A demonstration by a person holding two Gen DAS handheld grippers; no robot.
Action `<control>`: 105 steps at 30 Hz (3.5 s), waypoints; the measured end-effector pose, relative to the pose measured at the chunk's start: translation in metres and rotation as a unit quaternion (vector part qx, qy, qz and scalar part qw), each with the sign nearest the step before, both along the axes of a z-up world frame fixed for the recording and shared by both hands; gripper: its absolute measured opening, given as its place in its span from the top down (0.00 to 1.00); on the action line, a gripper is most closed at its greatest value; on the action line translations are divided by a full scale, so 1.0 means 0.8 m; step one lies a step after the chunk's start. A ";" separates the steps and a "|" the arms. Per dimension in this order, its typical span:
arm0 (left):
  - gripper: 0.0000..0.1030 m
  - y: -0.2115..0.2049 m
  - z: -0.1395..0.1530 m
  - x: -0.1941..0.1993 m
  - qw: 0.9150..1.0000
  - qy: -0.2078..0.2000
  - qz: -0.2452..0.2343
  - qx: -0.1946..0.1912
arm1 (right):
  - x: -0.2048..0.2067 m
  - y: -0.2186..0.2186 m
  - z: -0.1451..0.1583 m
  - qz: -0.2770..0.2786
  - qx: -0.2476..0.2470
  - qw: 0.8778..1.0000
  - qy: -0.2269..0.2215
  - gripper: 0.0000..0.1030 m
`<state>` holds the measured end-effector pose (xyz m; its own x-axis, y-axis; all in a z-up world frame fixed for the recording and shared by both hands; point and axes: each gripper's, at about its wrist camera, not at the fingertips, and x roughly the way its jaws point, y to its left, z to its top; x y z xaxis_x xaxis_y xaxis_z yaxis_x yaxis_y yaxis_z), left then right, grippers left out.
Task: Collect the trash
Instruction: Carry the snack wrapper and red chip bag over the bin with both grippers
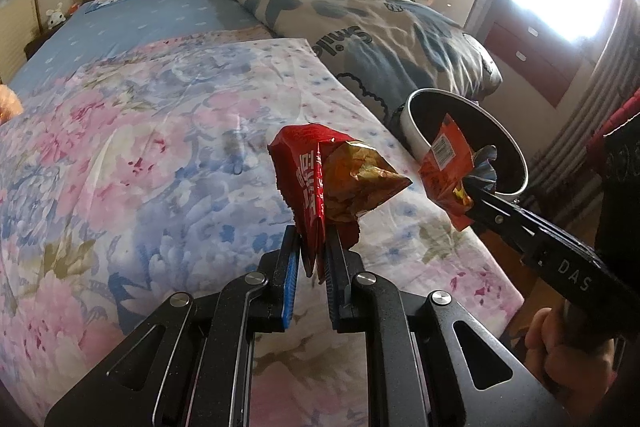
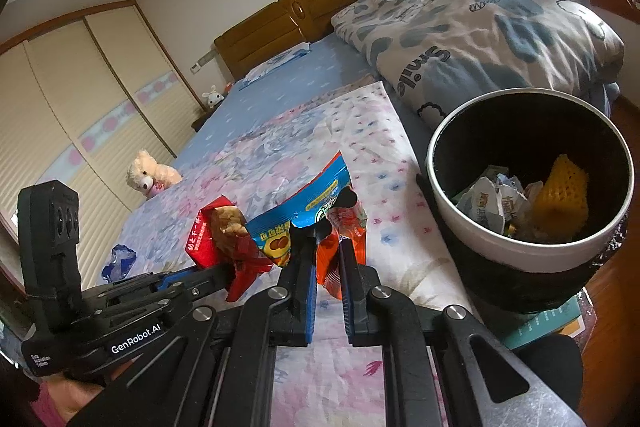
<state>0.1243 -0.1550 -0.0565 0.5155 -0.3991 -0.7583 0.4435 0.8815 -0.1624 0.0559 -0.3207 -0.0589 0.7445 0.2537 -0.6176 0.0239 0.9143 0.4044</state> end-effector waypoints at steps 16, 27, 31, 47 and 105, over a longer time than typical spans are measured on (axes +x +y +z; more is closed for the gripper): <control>0.89 -0.032 0.007 -0.001 1.000 -0.009 -0.028 0.007 | -0.012 -0.026 0.011 -0.018 -0.007 1.000 -0.006 0.90; 0.89 -0.056 0.012 -0.002 0.999 -0.013 -0.045 0.009 | -0.020 -0.042 0.016 -0.030 -0.007 0.999 -0.008 0.90; 0.89 -0.065 0.013 -0.004 0.998 -0.015 -0.053 0.011 | -0.023 -0.049 0.018 -0.036 -0.008 0.999 -0.010 0.90; 0.89 -0.104 0.017 -0.004 0.996 -0.019 -0.080 0.019 | -0.035 -0.086 0.024 -0.066 -0.010 0.998 -0.012 0.90; 0.89 -0.233 0.026 0.045 0.990 -0.036 -0.129 0.046 | -0.001 -0.188 0.022 -0.107 -0.022 0.994 0.011 0.90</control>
<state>0.1602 -0.3412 -0.0359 0.4598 -0.4558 -0.7622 0.6638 0.7465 -0.0459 0.0550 -0.4714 -0.0411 0.7648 0.0636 -0.6411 0.2275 0.9043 0.3611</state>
